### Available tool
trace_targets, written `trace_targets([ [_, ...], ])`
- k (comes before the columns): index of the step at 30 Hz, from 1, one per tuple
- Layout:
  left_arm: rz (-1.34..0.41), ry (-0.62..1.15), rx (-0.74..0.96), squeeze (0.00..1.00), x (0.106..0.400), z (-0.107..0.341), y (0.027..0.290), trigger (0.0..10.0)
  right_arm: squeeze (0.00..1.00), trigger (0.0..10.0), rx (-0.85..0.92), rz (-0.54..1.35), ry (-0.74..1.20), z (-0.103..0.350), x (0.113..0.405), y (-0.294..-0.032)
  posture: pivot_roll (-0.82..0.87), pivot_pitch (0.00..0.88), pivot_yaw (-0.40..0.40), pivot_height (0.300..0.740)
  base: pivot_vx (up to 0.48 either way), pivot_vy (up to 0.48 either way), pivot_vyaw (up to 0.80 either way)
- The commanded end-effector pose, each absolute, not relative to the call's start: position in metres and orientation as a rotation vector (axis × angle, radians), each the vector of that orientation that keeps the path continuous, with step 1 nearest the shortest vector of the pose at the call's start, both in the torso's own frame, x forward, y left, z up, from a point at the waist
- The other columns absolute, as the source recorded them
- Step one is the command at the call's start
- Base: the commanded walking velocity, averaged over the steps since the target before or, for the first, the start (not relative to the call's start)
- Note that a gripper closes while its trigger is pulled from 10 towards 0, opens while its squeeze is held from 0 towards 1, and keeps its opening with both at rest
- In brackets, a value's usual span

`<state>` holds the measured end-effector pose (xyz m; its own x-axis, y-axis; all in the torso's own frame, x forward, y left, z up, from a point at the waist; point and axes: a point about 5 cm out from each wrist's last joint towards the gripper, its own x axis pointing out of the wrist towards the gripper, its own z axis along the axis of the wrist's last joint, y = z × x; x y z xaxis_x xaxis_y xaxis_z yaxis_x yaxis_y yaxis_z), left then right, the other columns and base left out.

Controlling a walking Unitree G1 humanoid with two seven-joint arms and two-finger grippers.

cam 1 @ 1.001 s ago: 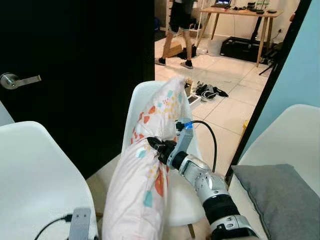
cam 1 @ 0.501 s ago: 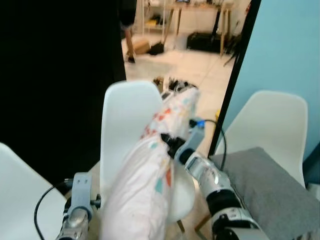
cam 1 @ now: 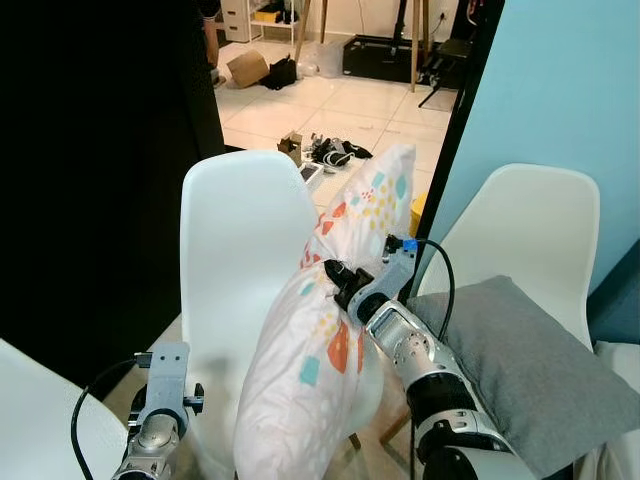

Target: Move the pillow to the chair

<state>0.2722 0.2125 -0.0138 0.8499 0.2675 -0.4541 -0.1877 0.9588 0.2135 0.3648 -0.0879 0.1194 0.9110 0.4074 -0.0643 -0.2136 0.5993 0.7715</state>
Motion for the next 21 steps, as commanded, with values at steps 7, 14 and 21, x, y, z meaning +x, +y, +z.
trace_targets([
  [7,0.204,0.436,0.168,0.0,0.285,-0.002,0.207,10.0,0.0,10.0,0.958,0.528,0.144,0.159,0.373,-0.063,-0.1,0.02,0.023,0.737,0.0,0.0,0.0],
  [14,0.223,0.287,0.165,0.0,0.309,0.029,0.212,10.0,0.0,10.0,1.042,0.606,0.077,0.174,0.372,-0.053,-0.09,0.013,0.021,0.737,0.157,0.0,0.0],
  [21,0.235,0.188,0.196,0.0,0.323,0.052,0.218,10.0,0.0,10.0,0.983,0.575,0.092,0.169,0.374,-0.052,-0.08,0.008,0.022,0.737,0.345,0.0,0.0],
])
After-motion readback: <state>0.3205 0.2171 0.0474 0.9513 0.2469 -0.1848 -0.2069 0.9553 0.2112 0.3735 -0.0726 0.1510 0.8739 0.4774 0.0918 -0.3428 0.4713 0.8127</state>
